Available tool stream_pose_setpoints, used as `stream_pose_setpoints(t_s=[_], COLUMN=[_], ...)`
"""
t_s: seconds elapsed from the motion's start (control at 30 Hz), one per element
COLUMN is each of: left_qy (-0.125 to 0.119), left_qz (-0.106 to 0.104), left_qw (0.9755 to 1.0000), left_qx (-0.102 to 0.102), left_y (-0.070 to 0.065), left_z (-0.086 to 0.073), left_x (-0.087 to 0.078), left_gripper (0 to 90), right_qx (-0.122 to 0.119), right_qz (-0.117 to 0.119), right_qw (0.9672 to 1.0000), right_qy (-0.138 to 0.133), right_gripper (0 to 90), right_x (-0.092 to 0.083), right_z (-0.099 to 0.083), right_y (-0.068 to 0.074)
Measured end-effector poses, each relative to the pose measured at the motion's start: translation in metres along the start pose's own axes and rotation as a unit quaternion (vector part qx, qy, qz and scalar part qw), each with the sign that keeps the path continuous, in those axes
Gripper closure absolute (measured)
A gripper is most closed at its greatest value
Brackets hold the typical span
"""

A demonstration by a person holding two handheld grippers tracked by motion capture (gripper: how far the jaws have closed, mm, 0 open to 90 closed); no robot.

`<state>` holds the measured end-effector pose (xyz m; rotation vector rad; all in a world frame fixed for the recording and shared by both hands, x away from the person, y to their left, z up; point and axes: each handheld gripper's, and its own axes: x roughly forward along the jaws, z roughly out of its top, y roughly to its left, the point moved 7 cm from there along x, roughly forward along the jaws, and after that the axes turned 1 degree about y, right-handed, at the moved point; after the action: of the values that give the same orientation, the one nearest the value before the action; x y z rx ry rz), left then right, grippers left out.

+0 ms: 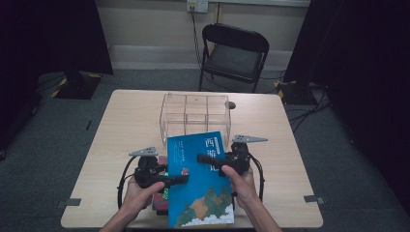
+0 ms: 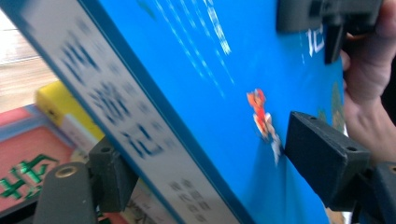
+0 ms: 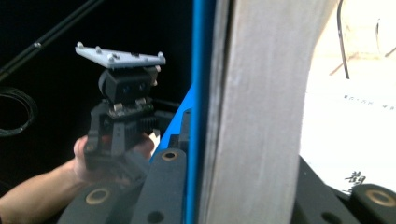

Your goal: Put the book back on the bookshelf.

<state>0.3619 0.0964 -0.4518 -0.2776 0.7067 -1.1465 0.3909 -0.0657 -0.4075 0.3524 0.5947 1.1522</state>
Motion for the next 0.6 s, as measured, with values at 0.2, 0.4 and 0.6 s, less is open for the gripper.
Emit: stream_pose_setpoints(t_s=[0.2, 0.4, 0.6], left_qy=[-0.011, -0.018, -0.054], left_qz=[0.009, 0.031, 0.060], left_qw=[0.9998, 0.9982, 0.9939], left_qx=[0.016, 0.047, 0.076], left_y=[-0.007, -0.010, -0.009], left_z=[0.006, 0.017, 0.032], left_x=[-0.003, -0.012, -0.025], left_gripper=[26.1, 27.1, 30.4], right_qx=[-0.012, -0.043, -0.073], right_qz=[0.002, 0.008, 0.013], right_qw=[0.9998, 0.9987, 0.9961], right_qy=[-0.016, -0.025, -0.047], right_gripper=[76.4, 76.9, 77.1], right_x=[0.000, 0.004, 0.010], right_z=[0.011, 0.026, 0.043], right_y=[0.009, 0.023, 0.034])
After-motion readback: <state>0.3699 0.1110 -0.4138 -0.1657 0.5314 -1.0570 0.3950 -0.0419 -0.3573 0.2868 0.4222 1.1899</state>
